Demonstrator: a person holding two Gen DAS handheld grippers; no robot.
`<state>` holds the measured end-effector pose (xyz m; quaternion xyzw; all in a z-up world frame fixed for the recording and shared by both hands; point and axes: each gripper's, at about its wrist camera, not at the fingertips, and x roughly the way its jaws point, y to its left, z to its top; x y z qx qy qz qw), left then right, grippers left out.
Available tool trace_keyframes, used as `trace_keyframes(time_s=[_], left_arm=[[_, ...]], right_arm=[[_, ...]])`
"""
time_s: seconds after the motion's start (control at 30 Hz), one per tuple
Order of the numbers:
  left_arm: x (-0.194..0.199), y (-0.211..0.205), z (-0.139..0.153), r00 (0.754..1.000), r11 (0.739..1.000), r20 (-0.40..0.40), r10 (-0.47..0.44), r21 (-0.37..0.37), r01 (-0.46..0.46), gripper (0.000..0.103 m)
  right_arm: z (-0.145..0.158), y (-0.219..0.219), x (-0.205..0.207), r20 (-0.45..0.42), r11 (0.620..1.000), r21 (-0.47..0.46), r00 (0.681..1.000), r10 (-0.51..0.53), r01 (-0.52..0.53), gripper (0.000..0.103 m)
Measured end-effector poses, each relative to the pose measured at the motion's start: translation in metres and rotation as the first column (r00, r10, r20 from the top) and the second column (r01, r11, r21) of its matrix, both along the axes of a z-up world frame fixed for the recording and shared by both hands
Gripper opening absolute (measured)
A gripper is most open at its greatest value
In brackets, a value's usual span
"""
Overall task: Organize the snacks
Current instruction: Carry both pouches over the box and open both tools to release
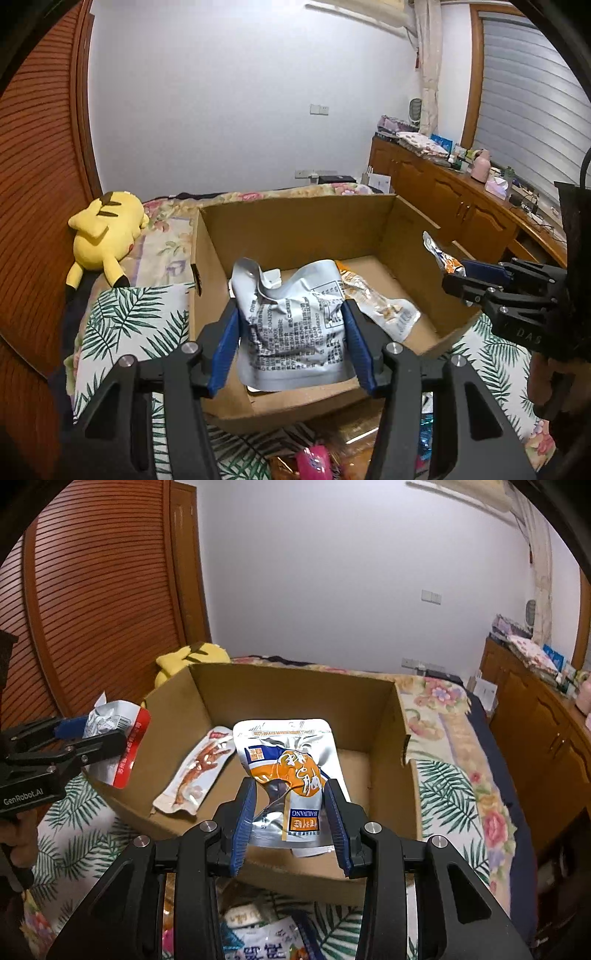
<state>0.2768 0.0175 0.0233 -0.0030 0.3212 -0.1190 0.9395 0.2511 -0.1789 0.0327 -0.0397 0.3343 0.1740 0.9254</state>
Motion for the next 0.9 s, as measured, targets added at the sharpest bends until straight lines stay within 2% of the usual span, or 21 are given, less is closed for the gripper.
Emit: trace_keyframes(time_s=[0.3, 0.43, 0.6, 0.77, 0.9], left_arm=[[0.010, 0.000, -0.013, 1.000, 1.000, -0.014, -0.005, -0.005, 0.005, 0.059], [0.010, -0.002, -0.014, 1.000, 1.000, -0.013, -0.006, 0.007, 0.006, 0.063], [0.003, -0.005, -0.012, 1.000, 1.000, 0.003, -0.010, 0.028, 0.010, 0.064], [-0.004, -0.006, -0.003, 0.999, 0.999, 0.044, -0.013, 0.044, 0.011, 0.071], [-0.012, -0.001, 0.006, 0.998, 1.000, 0.054, -0.020, 0.011, 0.020, 0.072]], right_arm=[[-0.022, 0.001, 0.017, -0.044, 1.000, 0.012, 0.999, -0.010, 0.010, 0.039], [-0.025, 0.000, 0.018, -0.046, 1.000, 0.027, 0.999, -0.013, 0.015, 0.045], [-0.022, -0.001, 0.011, -0.037, 0.999, 0.041, 0.999, -0.007, 0.008, 0.045], [-0.015, 0.001, -0.001, -0.020, 0.999, 0.048, 1.000, 0.007, -0.006, 0.045], [-0.006, 0.002, -0.015, -0.002, 0.999, 0.050, 1.000, 0.019, -0.019, 0.045]])
